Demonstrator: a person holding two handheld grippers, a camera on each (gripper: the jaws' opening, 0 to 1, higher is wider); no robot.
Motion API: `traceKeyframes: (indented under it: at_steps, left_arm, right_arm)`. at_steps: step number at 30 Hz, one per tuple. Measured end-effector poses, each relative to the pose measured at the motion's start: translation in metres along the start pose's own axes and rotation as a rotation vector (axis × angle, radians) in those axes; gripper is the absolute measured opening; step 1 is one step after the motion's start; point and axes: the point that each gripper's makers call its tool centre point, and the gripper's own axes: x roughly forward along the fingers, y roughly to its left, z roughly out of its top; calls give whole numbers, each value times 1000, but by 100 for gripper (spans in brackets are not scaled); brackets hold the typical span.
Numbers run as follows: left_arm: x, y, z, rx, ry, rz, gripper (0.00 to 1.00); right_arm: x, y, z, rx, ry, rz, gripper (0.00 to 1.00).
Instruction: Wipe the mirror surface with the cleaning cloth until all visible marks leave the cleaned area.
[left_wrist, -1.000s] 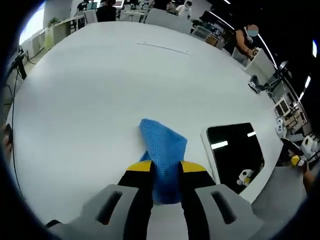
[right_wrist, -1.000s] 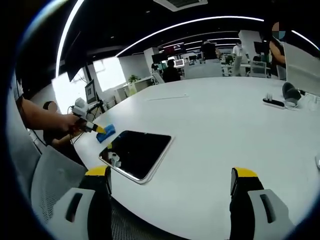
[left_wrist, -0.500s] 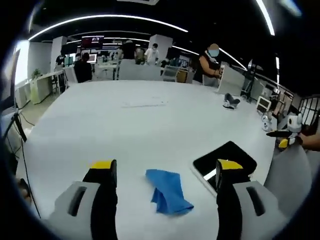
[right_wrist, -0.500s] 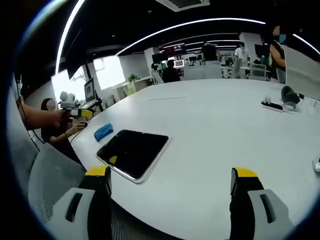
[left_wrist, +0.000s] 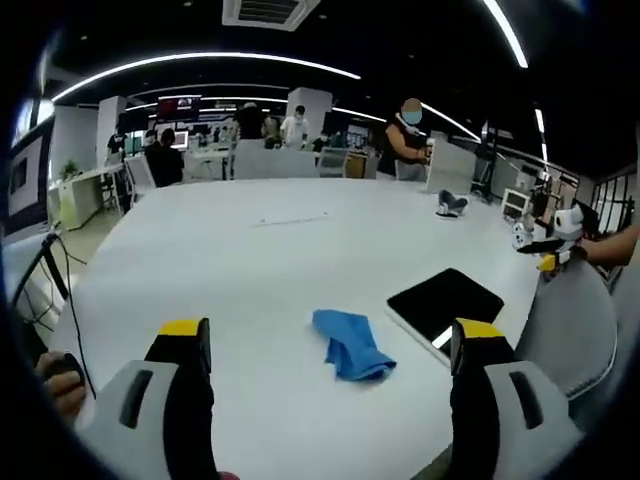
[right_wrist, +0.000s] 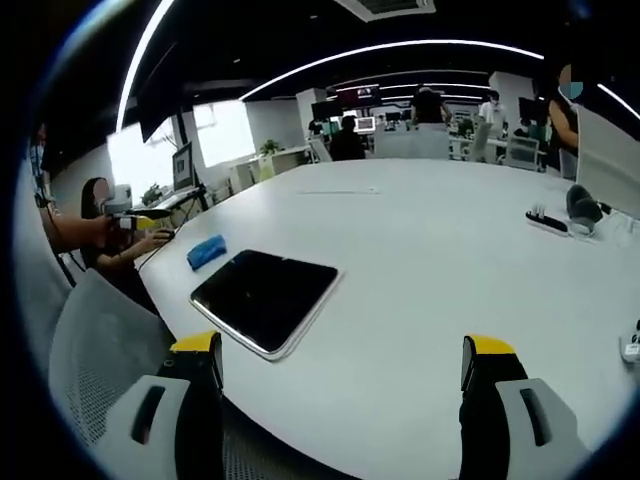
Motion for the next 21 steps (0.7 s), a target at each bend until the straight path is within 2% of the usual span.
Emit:
traceKeyframes:
  at_steps: [6, 16, 21]
  left_arm:
    - [-3, 1, 0, -28, -21, 27, 99]
    - [-2, -13, 1, 2, -10, -4, 99]
    - [-5, -16, -5, 4, 7, -12, 99]
  right_arm:
    - [0, 1, 0, 5, -1, 1, 99]
    - [1, 2, -1, -8, 7, 5, 99]
    - [1, 5, 0, -27, 4, 16, 99]
